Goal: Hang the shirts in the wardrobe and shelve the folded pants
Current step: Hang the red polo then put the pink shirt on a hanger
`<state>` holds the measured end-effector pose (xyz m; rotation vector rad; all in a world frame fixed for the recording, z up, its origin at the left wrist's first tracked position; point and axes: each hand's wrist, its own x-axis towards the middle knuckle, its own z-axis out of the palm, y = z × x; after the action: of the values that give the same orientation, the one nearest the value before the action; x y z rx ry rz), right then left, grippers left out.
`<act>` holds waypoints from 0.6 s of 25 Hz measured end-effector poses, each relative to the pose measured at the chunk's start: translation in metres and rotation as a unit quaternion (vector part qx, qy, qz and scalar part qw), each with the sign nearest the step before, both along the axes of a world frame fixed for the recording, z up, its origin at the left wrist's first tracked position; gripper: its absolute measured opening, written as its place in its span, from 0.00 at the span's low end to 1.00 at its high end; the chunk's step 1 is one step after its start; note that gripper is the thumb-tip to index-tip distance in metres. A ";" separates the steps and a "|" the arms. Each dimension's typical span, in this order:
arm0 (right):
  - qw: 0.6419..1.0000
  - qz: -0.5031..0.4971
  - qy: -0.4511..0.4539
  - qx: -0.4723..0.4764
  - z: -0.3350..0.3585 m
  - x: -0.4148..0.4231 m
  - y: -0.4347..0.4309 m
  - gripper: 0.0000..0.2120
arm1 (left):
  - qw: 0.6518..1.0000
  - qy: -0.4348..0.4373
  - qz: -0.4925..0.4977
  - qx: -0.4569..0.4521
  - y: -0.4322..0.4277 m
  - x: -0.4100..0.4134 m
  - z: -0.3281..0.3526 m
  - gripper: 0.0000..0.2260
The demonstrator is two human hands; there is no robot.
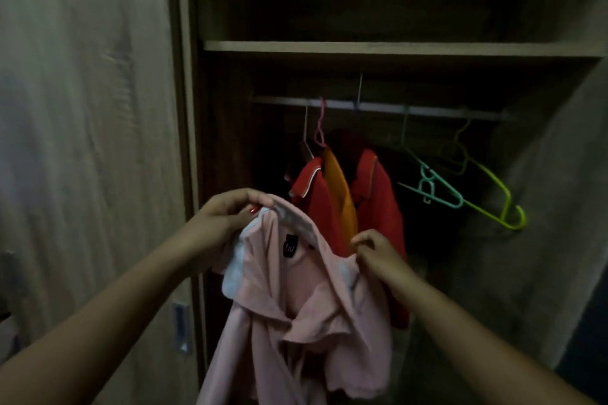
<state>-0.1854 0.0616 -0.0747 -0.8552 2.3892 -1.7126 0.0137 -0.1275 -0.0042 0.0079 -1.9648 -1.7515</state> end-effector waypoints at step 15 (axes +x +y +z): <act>0.951 0.150 -0.254 -0.091 -0.026 0.011 0.040 0.08 | 0.999 -0.041 -0.005 -0.022 -0.007 -0.011 0.003 0.10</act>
<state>-0.1748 0.1019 -0.1009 -0.6497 1.7016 -1.7762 0.0030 -0.1343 -0.0013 0.0562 -2.0652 -1.7381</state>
